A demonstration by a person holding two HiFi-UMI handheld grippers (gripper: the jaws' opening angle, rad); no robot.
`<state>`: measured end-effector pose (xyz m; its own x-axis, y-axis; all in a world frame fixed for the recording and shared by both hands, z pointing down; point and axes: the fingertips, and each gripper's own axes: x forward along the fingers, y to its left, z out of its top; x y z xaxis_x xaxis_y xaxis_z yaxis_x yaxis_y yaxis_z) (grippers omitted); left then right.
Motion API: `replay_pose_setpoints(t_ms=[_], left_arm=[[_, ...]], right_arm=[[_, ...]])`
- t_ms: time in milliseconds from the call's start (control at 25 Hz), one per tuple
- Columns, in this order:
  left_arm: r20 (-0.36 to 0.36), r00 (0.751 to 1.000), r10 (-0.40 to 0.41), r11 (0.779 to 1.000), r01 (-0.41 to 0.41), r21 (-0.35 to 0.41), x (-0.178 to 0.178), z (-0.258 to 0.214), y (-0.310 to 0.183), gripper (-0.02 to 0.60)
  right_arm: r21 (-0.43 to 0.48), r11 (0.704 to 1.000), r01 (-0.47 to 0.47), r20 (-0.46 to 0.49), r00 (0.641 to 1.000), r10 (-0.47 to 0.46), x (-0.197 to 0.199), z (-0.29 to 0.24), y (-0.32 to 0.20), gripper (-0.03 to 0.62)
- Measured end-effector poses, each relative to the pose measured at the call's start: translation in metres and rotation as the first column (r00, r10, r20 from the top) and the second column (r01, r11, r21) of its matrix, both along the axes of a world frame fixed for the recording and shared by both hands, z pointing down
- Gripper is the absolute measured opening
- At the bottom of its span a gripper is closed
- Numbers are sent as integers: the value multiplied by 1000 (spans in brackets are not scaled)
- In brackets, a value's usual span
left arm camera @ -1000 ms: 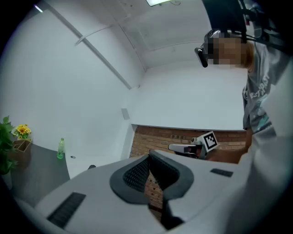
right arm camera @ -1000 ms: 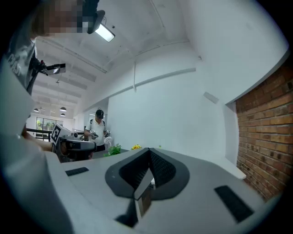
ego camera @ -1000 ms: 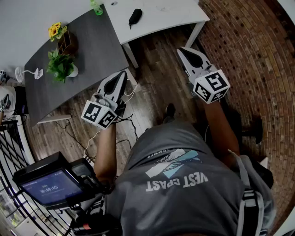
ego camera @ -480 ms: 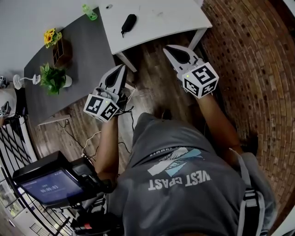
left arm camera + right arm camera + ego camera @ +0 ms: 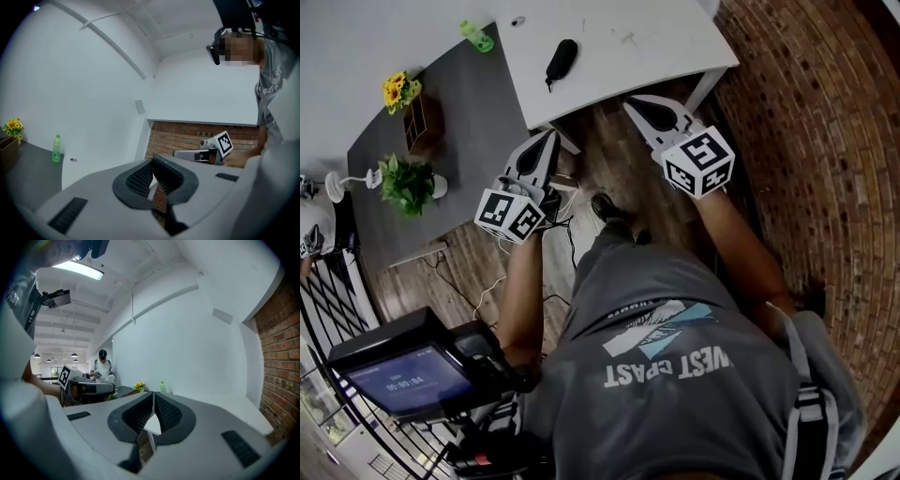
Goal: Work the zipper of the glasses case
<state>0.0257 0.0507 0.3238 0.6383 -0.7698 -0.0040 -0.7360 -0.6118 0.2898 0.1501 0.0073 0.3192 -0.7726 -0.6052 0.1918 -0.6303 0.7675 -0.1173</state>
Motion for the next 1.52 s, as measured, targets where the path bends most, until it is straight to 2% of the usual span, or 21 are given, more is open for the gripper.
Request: replay_pose_setpoints(t_ms=[280,520,840,1040,1160,1320,1520], left_arm=[[-5,1000,-15,1000,15,-14,-29,24,-72,5],[8,1000,9,999,-9,-32,-53,53,-121,5],[22,1000,-2,993,5,-122,-77,113,-182,5],[60,998,-35,989,43,-142,-79,143,-206,5],[79,995,-54,983,66,-171,-81,168,-221,5],[127,988,-86,967,114,-229,-91,213,-244,5],[170,979,-108,952,152,-266,-97,249,-262,6]], right_arm=[[-32,999,20,-39,999,-22,-34,29,-61,-9],[-61,998,33,-83,996,-38,-70,61,-101,-9],[-202,978,44,-135,988,-72,-109,134,-149,3],[-243,969,41,-180,980,-87,-119,169,-170,3],[-288,956,46,-211,971,-110,-126,200,-184,3],[-377,925,54,-256,953,-160,-142,257,-204,3],[-438,898,52,-320,924,-209,-159,311,-219,3]])
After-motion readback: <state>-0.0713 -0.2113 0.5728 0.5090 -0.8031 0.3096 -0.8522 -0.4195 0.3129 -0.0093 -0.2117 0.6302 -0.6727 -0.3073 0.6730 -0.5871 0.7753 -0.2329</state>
